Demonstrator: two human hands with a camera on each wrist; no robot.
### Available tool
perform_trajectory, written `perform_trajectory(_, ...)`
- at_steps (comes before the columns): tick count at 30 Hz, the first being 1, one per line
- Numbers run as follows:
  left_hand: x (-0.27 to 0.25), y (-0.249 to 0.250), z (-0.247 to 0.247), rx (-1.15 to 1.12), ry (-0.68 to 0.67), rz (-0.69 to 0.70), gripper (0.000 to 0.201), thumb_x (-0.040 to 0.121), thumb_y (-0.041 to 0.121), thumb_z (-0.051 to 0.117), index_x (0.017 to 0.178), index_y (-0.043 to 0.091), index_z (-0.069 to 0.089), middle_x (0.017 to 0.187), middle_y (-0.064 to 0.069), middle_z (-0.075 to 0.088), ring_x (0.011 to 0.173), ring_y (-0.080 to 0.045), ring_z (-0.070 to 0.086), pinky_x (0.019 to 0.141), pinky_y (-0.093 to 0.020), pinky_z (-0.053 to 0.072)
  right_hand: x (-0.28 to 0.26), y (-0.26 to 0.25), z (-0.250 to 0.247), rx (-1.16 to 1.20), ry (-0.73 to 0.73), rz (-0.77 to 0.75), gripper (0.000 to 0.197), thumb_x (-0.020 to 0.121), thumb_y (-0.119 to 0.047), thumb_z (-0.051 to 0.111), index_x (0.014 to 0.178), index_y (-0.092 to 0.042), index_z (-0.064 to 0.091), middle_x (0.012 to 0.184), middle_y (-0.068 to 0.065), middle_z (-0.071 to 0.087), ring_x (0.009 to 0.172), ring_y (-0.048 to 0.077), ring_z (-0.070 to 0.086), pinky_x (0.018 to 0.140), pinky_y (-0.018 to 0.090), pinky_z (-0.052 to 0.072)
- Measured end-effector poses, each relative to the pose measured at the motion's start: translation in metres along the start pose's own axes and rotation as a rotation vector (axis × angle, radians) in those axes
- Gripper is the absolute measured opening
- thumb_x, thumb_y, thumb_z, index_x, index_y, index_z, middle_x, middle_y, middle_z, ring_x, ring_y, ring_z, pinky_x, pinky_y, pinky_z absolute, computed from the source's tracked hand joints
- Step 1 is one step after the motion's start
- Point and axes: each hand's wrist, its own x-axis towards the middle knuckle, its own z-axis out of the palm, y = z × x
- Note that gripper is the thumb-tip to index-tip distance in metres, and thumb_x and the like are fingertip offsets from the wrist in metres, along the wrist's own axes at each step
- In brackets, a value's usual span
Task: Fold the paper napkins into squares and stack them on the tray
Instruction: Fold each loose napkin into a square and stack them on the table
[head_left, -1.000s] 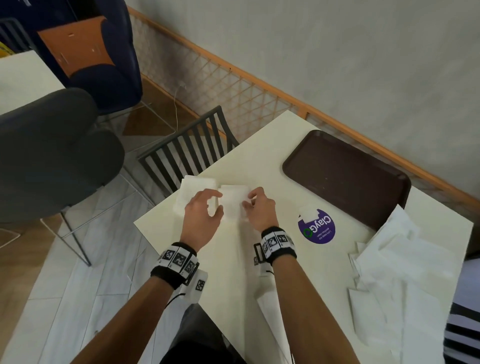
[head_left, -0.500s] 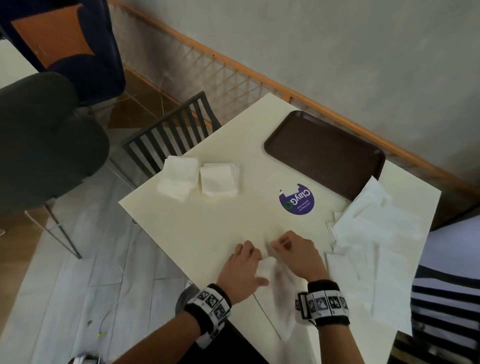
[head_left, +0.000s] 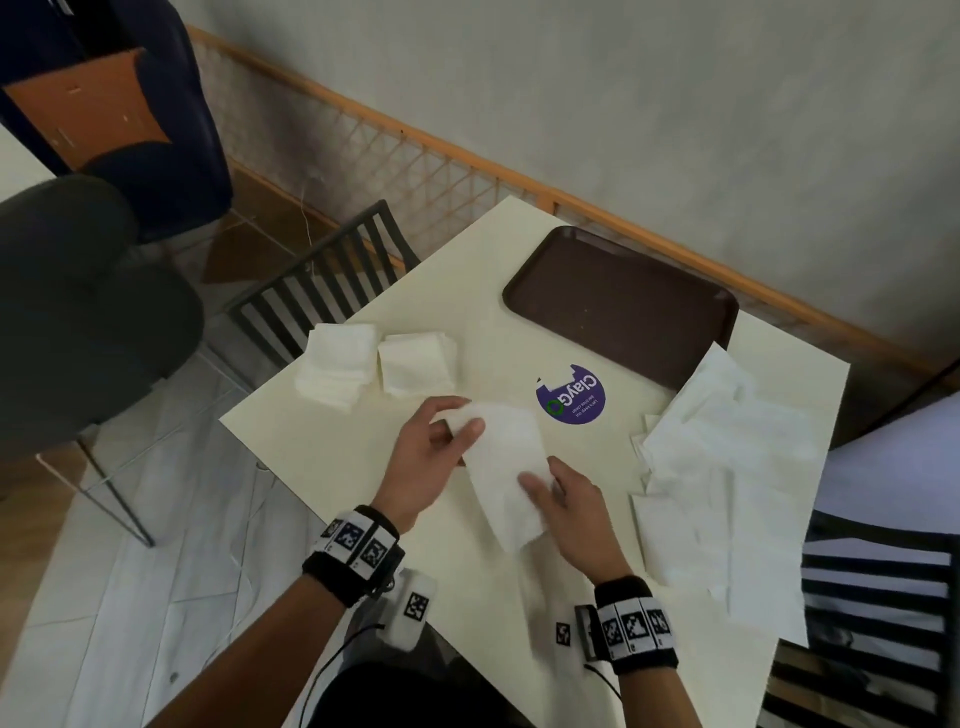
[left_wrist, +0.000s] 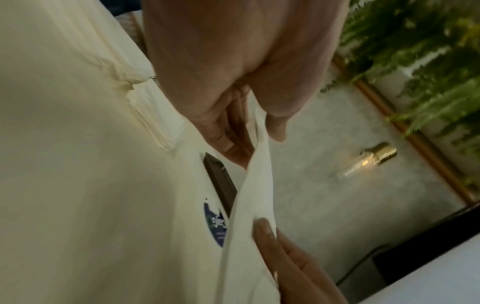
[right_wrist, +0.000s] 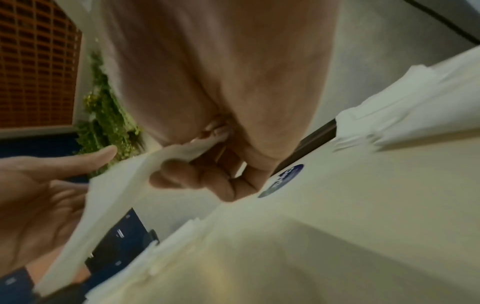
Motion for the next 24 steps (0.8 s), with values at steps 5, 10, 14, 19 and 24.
perform_trajectory(5,-0.017,0.012,0.003,0.102,-0.084,0.081,0.035,0.101,0.021,0.076,0.132,0.021,0.06,0.118,0.007,0.08,0.11,-0.013,0.076,0.097,-0.039,0.061,0.004,-0.047,0.011,0.175,0.076,-0.07,0.04,0.111,-0.036,0.064,0.075,-0.029,0.05,0.06,-0.016,0.051,0.058,0.004,0.046,0.06,0.027,0.042)
perform_trajectory(10,-0.009,0.035,-0.018,0.514,-0.014,0.288,0.023,0.107,0.037,0.064,0.102,0.014,0.062,0.083,-0.004,0.072,0.075,-0.019,0.069,0.07,-0.044,0.059,0.026,-0.079,0.013,0.279,0.063,-0.182,0.019,0.106,-0.046,0.071,0.09,-0.035,0.072,0.071,0.006,0.059,0.07,0.012,0.049,0.064,0.045,0.042)
perform_trajectory(14,-0.005,0.082,-0.041,0.539,-0.011,0.444,0.025,0.107,0.041,0.064,0.106,0.017,0.07,0.077,-0.008,0.07,0.069,-0.028,0.065,0.067,-0.047,0.058,0.043,-0.109,0.005,0.511,0.068,-0.24,0.008,0.104,-0.022,0.077,0.104,-0.023,0.085,0.071,0.002,0.061,0.069,0.016,0.048,0.066,0.031,0.043)
perform_trajectory(19,0.001,0.123,-0.06,0.259,-0.065,0.515,0.026,0.11,-0.003,0.052,0.109,0.004,0.077,0.103,-0.005,0.079,0.096,-0.029,0.075,0.083,-0.043,0.063,0.065,-0.149,-0.005,0.75,0.027,-0.348,0.016,0.091,-0.011,0.076,0.097,-0.021,0.087,0.094,0.011,0.08,0.089,0.022,0.072,0.078,0.035,0.056)
perform_trajectory(24,0.008,0.137,-0.07,0.229,-0.083,0.584,0.044,0.105,-0.019,0.042,0.092,0.006,0.076,0.092,0.0,0.074,0.087,-0.021,0.069,0.078,-0.021,0.051,0.087,-0.162,0.0,0.881,-0.01,-0.347,0.033,0.085,0.009,0.061,0.084,-0.019,0.079,0.094,0.02,0.068,0.089,0.037,0.062,0.072,0.038,0.048)
